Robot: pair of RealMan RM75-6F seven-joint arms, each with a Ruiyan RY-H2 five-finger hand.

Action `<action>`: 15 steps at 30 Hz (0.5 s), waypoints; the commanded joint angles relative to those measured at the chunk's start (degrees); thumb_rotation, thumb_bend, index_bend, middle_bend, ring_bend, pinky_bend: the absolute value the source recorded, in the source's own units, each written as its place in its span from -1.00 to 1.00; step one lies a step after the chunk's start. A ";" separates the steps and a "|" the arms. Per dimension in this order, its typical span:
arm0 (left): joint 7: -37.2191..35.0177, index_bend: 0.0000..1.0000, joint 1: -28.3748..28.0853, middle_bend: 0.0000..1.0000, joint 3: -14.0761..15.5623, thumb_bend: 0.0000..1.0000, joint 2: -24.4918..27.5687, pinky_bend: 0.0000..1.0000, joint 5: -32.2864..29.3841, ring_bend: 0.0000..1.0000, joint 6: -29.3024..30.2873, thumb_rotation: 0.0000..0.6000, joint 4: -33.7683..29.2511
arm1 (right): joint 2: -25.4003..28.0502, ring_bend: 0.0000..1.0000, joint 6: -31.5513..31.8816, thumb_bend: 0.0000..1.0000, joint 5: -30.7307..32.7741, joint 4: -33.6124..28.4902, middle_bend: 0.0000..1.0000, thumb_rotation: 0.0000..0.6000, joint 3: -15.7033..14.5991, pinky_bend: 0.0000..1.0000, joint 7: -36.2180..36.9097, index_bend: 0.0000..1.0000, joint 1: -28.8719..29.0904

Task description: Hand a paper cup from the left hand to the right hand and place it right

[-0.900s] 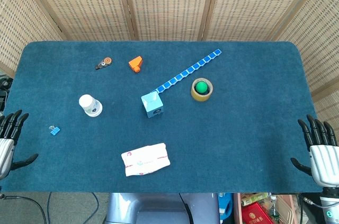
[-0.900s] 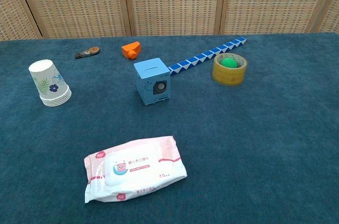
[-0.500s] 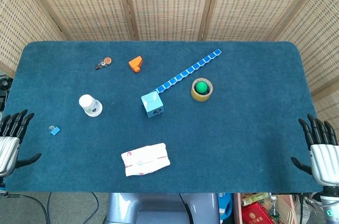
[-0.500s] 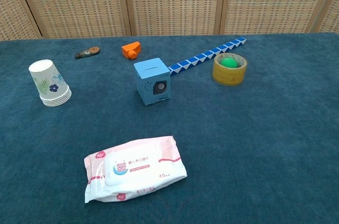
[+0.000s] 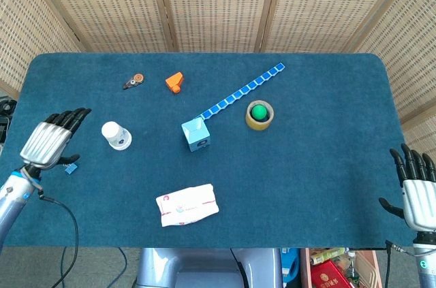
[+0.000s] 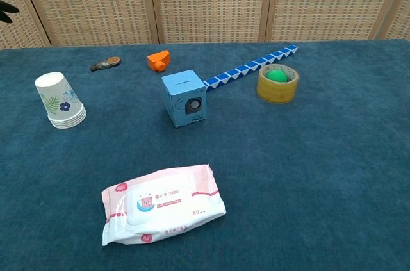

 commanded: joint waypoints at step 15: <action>-9.56 -0.52 -12.21 -0.51 2.16 -0.84 -19.15 -0.34 1.80 -0.45 -10.72 1.00 27.99 | -1.74 -1.00 -3.76 -1.00 5.70 3.41 -1.00 1.00 1.26 -1.00 -1.40 -1.00 1.24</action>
